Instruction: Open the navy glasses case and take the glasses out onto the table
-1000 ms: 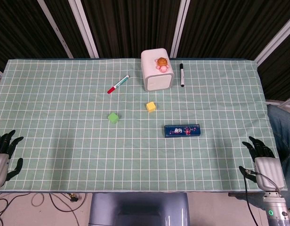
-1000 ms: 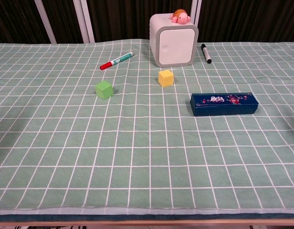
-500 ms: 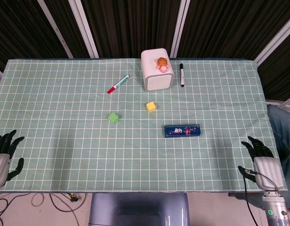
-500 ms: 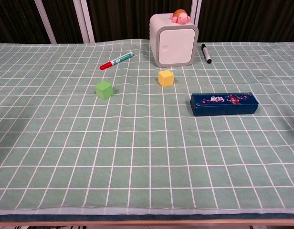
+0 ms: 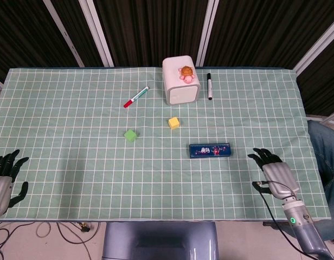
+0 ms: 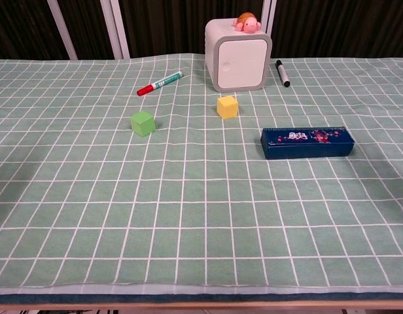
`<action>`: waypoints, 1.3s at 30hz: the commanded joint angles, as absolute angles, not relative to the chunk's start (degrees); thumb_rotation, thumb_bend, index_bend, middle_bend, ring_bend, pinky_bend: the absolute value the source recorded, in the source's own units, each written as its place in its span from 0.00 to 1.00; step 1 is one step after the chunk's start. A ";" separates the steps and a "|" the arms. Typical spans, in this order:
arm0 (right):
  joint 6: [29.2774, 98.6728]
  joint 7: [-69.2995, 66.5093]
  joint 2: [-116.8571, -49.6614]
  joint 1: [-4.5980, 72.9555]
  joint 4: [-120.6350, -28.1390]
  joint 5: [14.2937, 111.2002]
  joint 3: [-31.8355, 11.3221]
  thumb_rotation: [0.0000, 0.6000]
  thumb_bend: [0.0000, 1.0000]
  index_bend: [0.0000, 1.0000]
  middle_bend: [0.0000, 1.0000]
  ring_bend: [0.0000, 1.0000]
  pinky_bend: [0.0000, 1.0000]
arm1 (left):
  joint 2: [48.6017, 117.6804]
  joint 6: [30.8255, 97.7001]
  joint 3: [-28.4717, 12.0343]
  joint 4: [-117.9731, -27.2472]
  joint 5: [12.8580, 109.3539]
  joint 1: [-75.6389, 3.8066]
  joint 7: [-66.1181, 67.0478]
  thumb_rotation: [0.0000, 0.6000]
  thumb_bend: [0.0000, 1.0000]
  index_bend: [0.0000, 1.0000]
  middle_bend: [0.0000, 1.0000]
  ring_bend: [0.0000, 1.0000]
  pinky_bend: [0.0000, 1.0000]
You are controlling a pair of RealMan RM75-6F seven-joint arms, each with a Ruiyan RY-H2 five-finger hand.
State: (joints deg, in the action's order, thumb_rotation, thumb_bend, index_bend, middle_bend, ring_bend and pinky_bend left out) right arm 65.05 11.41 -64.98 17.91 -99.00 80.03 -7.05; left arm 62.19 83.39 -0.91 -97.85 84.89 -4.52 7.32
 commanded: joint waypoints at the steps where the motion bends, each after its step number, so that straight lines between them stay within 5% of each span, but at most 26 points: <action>1: 56.15 19.74 -63.73 25.83 -102.84 70.93 -11.13 1.00 0.26 0.21 0.14 0.11 0.24 | 62.20 83.24 -0.87 -97.79 84.80 -4.55 7.24 1.00 0.46 0.14 0.00 0.00 0.03; 14: 49.99 35.72 -74.47 41.58 -100.07 47.21 -13.65 1.00 0.26 0.21 0.15 0.11 0.24 | 62.03 82.90 -0.91 -97.59 84.48 -4.66 6.95 1.00 0.46 0.14 0.00 0.00 0.03; 26: 52.63 40.58 -85.83 48.86 -91.66 38.70 -12.06 1.00 0.26 0.22 0.18 0.11 0.24 | 61.95 82.32 -1.02 -97.75 83.69 -4.79 6.82 1.00 0.46 0.14 0.00 0.00 0.03; 39: 53.70 41.17 -88.22 51.75 -88.18 34.36 -11.83 1.00 0.29 0.23 0.28 0.12 0.24 | 61.84 82.06 -1.00 -97.88 83.45 -4.87 6.68 1.00 0.46 0.14 0.00 0.00 0.03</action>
State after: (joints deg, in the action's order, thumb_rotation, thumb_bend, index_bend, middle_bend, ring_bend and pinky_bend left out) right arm 53.81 41.14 -88.14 51.51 -88.45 34.74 -11.93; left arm 61.84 82.06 -1.00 -97.88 83.45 -4.87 6.68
